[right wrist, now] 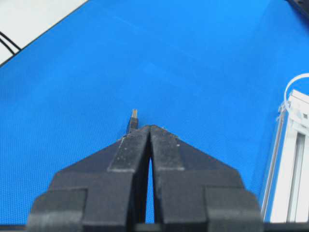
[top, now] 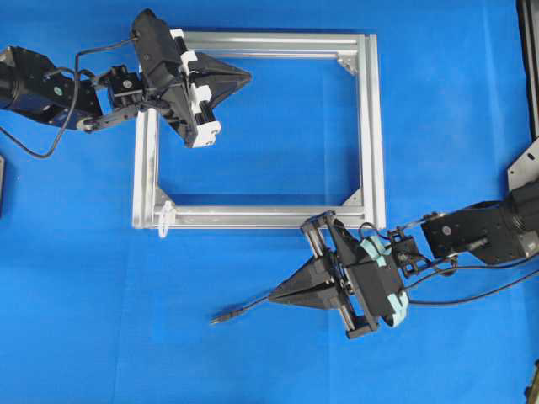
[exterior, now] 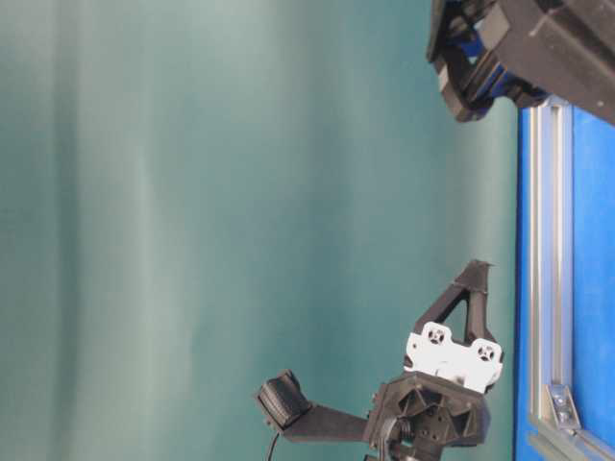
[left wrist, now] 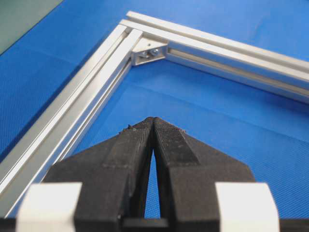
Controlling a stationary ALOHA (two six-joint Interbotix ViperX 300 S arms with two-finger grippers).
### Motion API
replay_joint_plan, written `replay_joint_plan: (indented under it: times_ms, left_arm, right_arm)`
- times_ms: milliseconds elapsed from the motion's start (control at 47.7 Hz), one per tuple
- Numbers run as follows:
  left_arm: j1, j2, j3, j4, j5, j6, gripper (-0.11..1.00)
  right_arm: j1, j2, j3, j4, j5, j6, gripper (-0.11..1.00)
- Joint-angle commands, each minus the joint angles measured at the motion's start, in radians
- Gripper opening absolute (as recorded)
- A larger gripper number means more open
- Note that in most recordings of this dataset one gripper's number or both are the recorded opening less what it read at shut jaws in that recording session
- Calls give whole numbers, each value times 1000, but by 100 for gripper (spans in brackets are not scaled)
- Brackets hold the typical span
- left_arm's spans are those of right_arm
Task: Insert the wire through the string loop located on the left side.
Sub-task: 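Lower the right gripper over the black USB cable near its plug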
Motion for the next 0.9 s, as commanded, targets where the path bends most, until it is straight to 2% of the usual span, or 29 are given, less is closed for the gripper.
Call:
replay_joint_plan:
  times_ms: [0, 251, 545, 629, 880]
  left_arm:
    - [-5, -52, -17, 12, -6, -5, 0]
    - [-2, -52, -18, 14, -6, -5, 0]
    - [-2, -54, -14, 14, -6, -5, 0]
    - [-2, -54, -14, 15, -6, -5, 0]
    - [0, -54, -11, 15, -8, -5, 0]
  right_arm:
    - [18, -35, -17, 2, -5, 12, 1]
    - [28, -31, -52, 2, 97, 74, -1]
    - [35, -31, -51, 0, 100, 89, 1]
    - [38, -31, -52, 0, 97, 91, 15]
    - [46, -26, -55, 3, 89, 89, 87]
